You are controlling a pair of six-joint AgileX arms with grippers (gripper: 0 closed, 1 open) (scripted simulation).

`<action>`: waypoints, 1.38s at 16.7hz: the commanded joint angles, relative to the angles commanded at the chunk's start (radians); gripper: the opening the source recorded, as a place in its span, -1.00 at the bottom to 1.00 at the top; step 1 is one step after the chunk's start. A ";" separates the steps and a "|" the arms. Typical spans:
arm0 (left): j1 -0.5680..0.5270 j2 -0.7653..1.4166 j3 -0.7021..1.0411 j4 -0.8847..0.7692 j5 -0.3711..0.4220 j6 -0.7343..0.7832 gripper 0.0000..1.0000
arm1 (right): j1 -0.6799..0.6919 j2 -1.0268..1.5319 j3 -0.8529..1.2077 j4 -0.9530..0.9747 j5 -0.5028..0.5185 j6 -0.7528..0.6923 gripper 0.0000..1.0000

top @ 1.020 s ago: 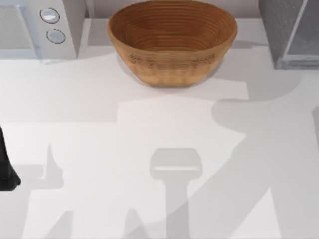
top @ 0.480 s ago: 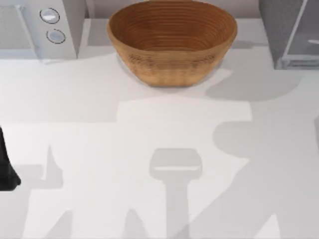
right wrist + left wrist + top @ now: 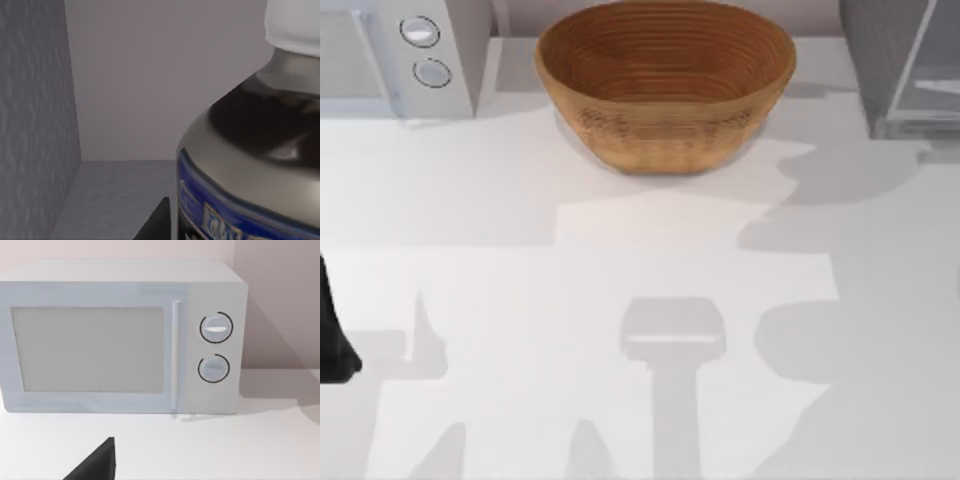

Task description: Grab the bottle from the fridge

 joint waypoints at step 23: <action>0.000 0.000 0.000 0.000 0.000 0.000 1.00 | 0.180 -1.479 -0.682 -0.805 0.156 -0.009 -1.00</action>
